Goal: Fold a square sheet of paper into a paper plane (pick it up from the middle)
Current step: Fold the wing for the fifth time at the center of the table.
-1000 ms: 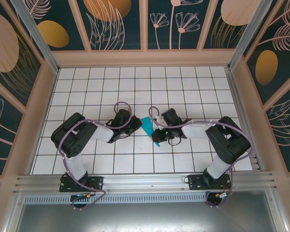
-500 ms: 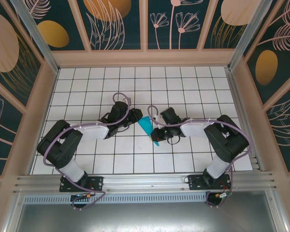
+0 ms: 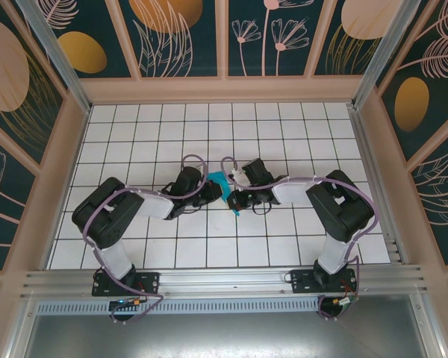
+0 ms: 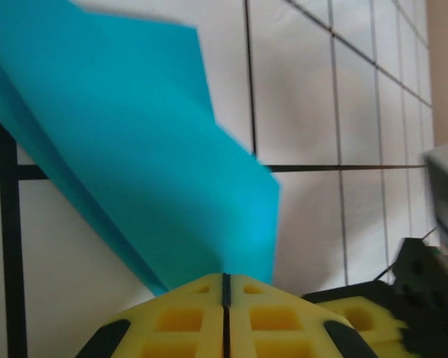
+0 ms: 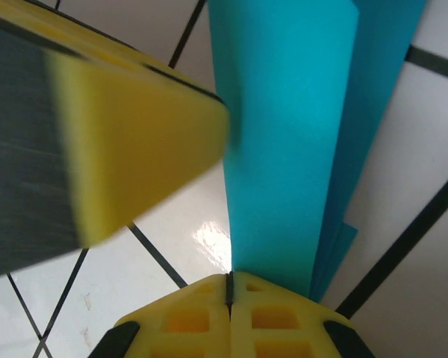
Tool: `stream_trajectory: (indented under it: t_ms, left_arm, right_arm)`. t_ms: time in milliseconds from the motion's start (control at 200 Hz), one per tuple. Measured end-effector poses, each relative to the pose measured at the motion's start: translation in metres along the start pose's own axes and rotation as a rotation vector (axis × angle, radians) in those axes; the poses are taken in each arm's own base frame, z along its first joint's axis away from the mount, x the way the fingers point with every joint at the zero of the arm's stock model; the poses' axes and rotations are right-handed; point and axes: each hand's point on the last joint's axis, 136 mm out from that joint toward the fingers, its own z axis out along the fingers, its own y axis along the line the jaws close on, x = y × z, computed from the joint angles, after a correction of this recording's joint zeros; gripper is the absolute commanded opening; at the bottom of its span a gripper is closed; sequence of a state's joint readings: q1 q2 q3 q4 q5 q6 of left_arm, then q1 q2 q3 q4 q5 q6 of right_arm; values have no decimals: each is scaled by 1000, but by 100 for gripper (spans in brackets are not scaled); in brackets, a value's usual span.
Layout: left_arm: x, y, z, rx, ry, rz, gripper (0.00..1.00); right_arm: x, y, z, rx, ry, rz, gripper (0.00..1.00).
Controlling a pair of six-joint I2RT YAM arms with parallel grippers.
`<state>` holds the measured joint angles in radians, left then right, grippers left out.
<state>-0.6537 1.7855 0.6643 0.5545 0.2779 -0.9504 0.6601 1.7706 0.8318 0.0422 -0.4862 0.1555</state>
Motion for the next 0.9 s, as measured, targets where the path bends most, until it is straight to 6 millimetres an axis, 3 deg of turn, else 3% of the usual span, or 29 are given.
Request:
stream_trajectory:
  t_ms: [220, 360, 490, 600, 776, 901]
  left_arm:
    - [-6, -3, 14, -2, 8, -1, 4]
    - [-5, 1, 18, -29, 21, -10, 3]
    - [-3, 5, 19, -46, 30, -15, 2]
    - [-3, 6, 19, -48, 28, -16, 2]
    - [-3, 6, 19, -48, 28, -17, 2]
    - [-4, 6, 19, -48, 28, -20, 2]
  right_arm:
    - [-1, -2, 0, 10, -17, -80, 6]
    - [-11, -3, -10, 32, -55, -49, 15]
    - [-24, -14, -32, 61, -121, 83, 28]
    - [-16, -21, -44, 74, -142, 200, 32]
    - [1, -16, -42, 27, -101, 286, 33]
    - [5, -8, -41, -15, -80, 301, 27]
